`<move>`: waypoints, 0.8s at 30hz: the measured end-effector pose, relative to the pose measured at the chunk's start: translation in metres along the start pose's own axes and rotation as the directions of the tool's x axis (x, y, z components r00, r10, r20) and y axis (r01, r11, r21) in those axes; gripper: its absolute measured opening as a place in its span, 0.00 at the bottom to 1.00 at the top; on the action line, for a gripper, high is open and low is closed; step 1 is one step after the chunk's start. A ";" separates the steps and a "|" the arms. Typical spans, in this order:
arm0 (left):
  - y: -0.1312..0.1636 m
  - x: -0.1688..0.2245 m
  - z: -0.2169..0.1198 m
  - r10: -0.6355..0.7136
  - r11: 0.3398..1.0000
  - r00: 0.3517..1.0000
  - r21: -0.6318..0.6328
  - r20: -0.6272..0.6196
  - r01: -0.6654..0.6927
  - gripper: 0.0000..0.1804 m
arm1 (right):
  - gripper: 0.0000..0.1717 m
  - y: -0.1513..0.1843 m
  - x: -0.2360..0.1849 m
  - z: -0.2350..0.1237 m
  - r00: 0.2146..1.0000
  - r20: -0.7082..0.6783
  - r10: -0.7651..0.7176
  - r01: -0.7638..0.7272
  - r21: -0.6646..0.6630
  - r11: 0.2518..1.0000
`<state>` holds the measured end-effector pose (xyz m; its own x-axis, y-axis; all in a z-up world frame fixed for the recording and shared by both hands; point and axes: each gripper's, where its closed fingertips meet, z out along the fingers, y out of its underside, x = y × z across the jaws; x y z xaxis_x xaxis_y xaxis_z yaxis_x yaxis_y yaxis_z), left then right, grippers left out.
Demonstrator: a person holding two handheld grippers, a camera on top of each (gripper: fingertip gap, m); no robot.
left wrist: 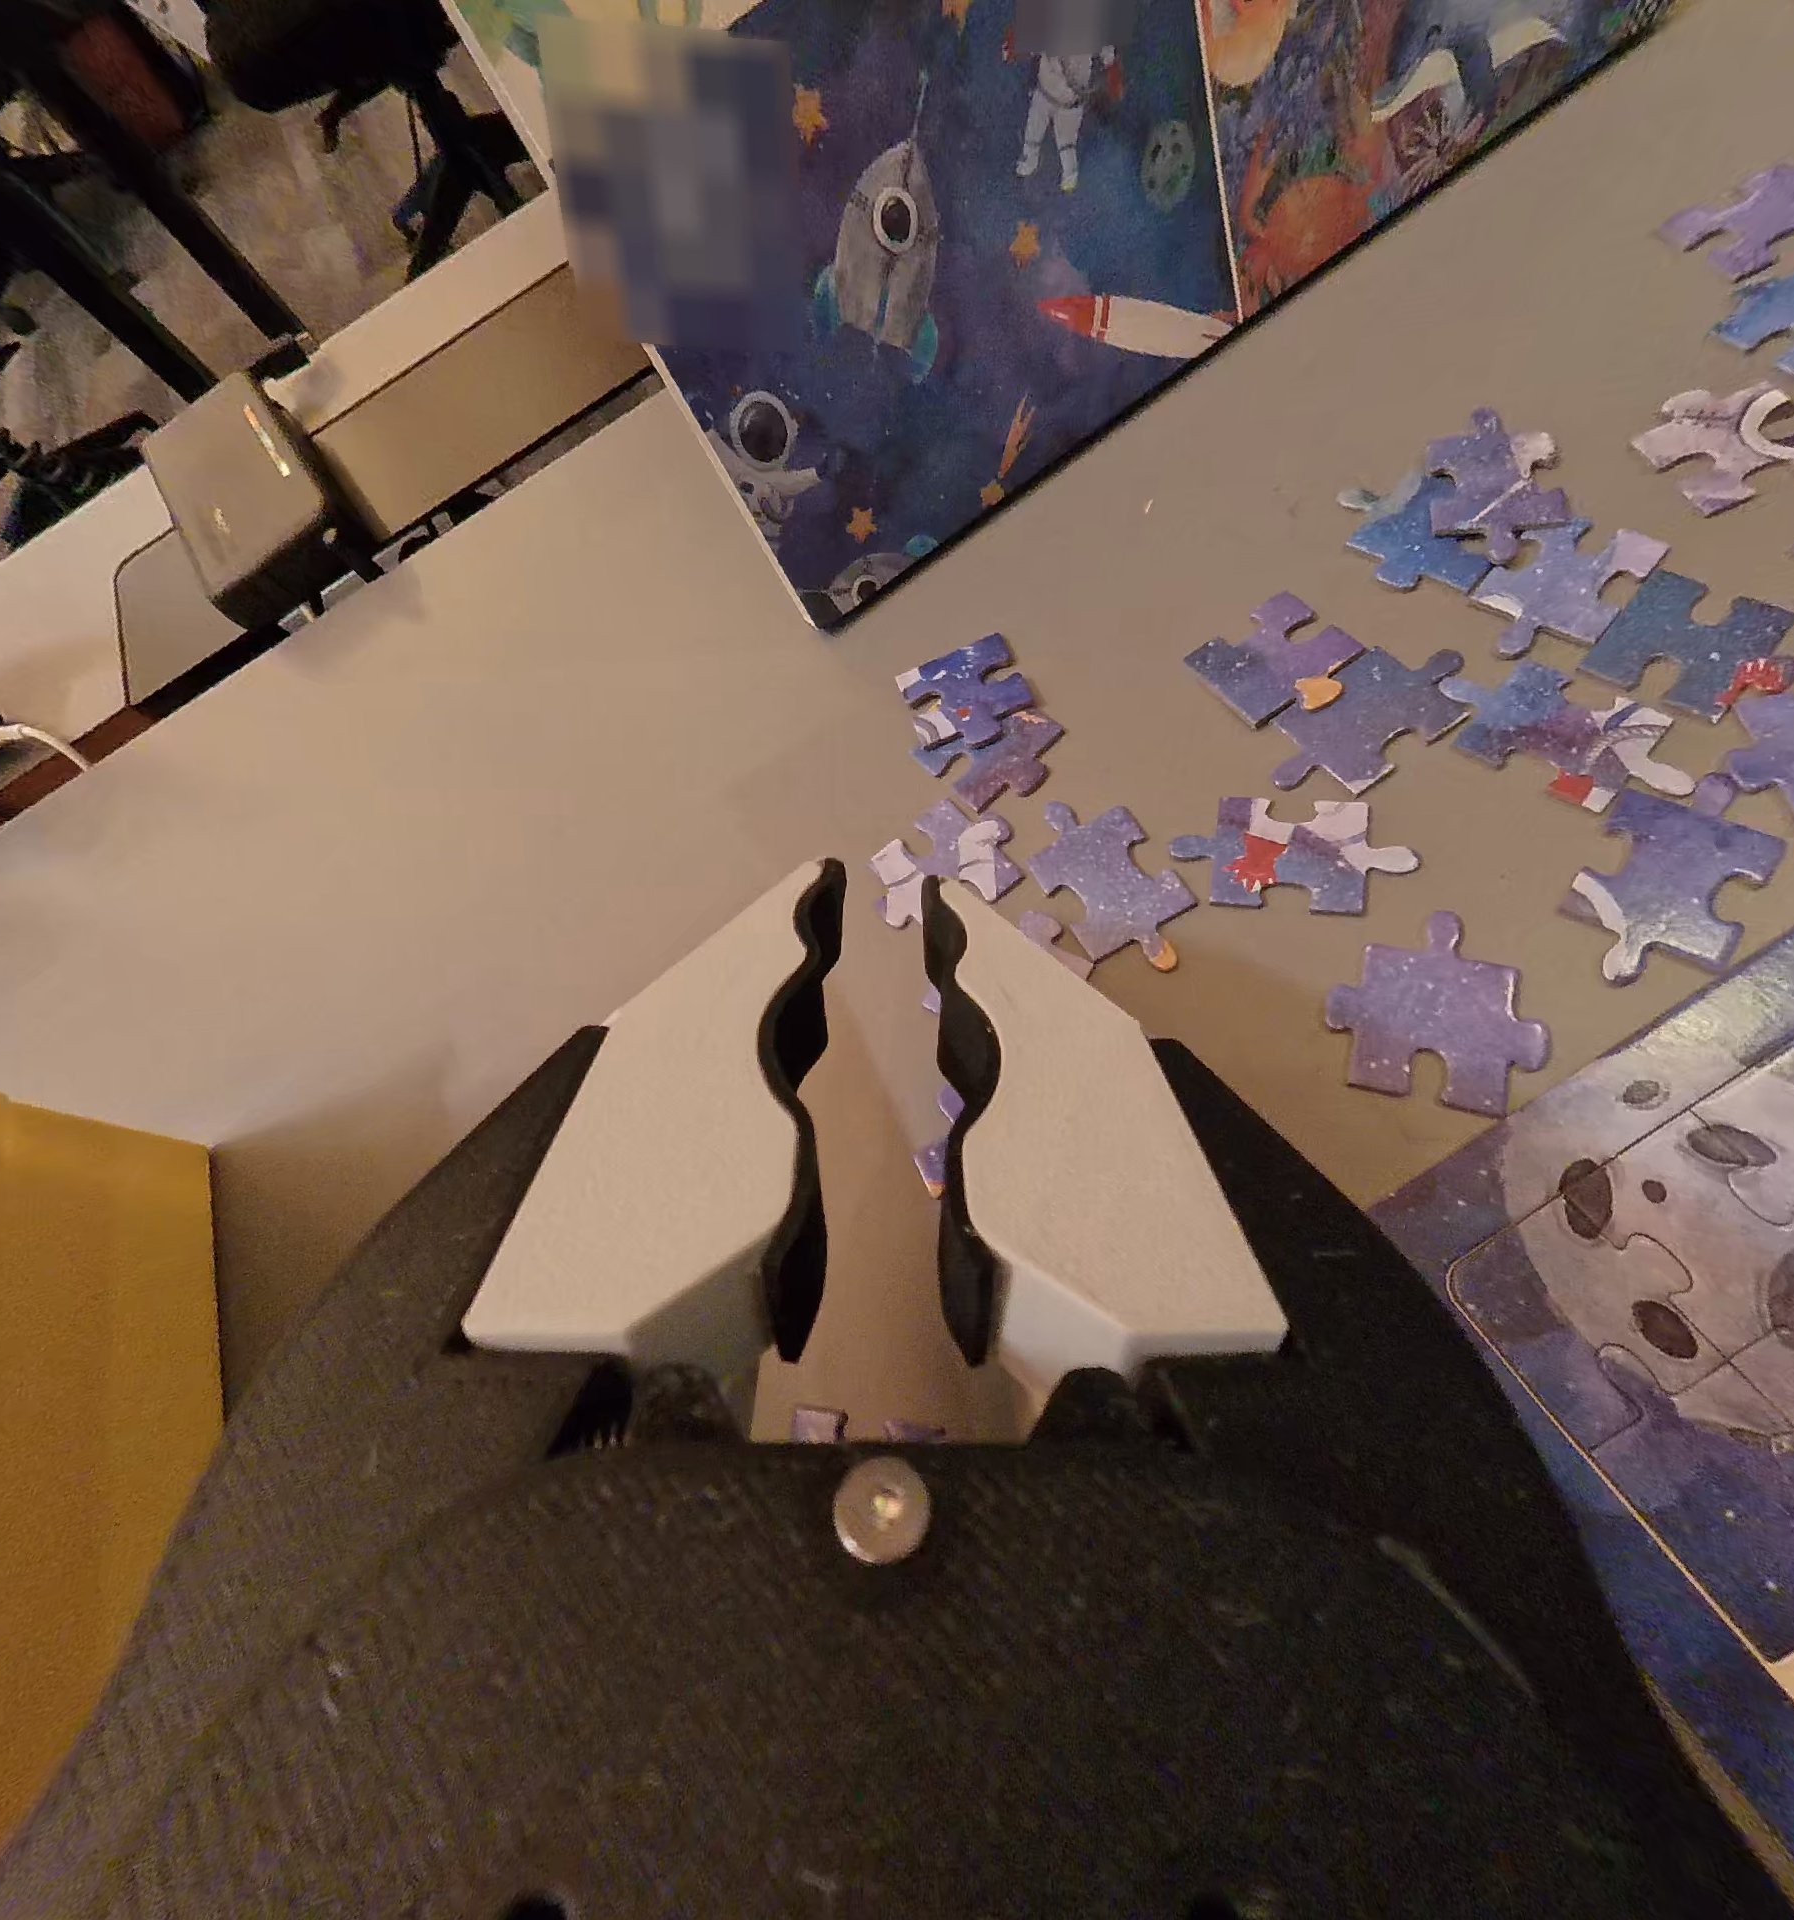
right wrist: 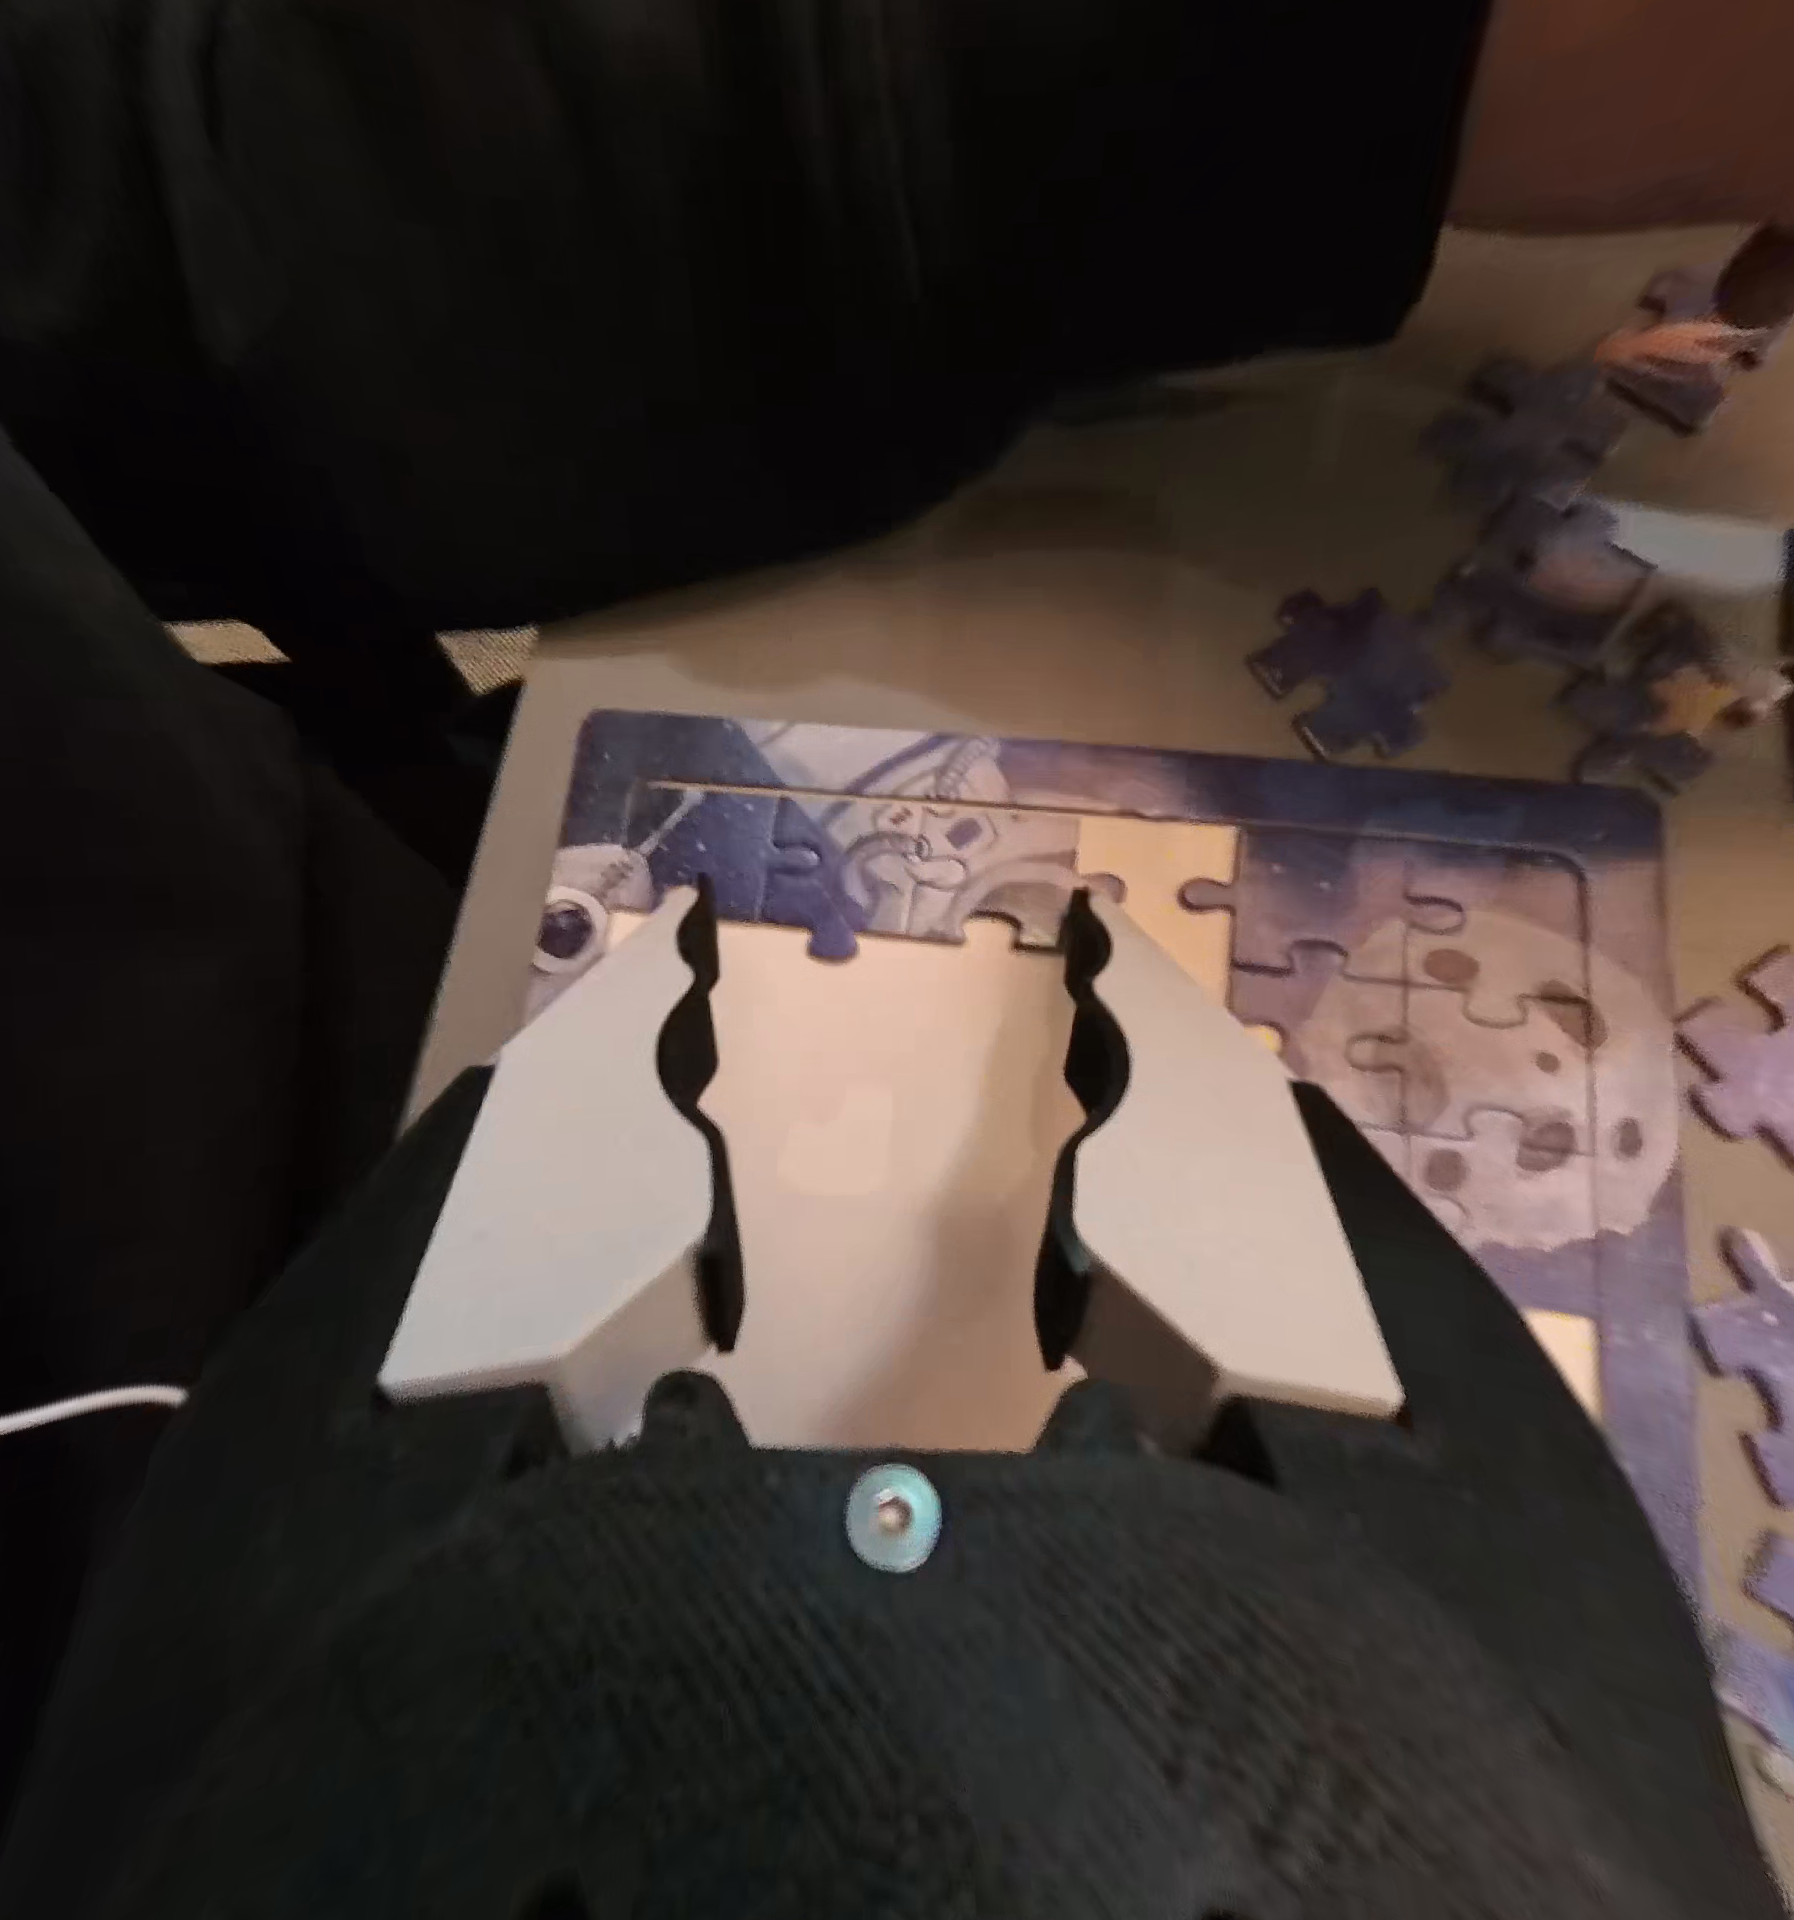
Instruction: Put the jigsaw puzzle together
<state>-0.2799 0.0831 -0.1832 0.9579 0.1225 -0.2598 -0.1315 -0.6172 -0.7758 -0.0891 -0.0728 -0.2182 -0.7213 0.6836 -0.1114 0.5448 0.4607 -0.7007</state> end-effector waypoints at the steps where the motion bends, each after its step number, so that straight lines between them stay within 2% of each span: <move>1: -0.001 0.000 0.000 -0.001 1.000 1.000 0.003 -0.001 0.001 0.07 | 0.39 -0.003 -0.004 0.001 0.999 0.035 0.016 -0.017 0.021 1.000; 3: -0.001 0.000 -0.001 -0.001 1.000 1.000 0.004 -0.001 0.001 0.07 | 0.37 -0.003 -0.006 0.003 0.998 0.056 0.024 -0.026 0.036 0.999; 13: 0.001 0.000 0.000 0.002 1.000 1.000 -0.003 0.001 -0.002 0.07 | 0.30 -0.004 0.008 -0.008 0.997 -0.061 -0.057 0.060 0.059 0.996; 19: 0.001 0.001 0.001 0.007 1.000 1.000 -0.007 0.002 -0.007 0.07 | 0.32 0.010 0.014 0.000 0.994 -0.084 -0.065 0.065 -0.001 0.998; 24: 0.001 0.001 0.001 0.006 1.000 1.000 -0.005 0.002 -0.006 0.07 | 0.32 0.008 0.014 0.002 0.993 -0.092 -0.072 0.073 0.010 0.997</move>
<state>-0.2790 0.0833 -0.1844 0.9565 0.1199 -0.2659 -0.1365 -0.6216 -0.7713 -0.0952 -0.0607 -0.2267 -0.7163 0.6978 0.0043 0.4862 0.5035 -0.7142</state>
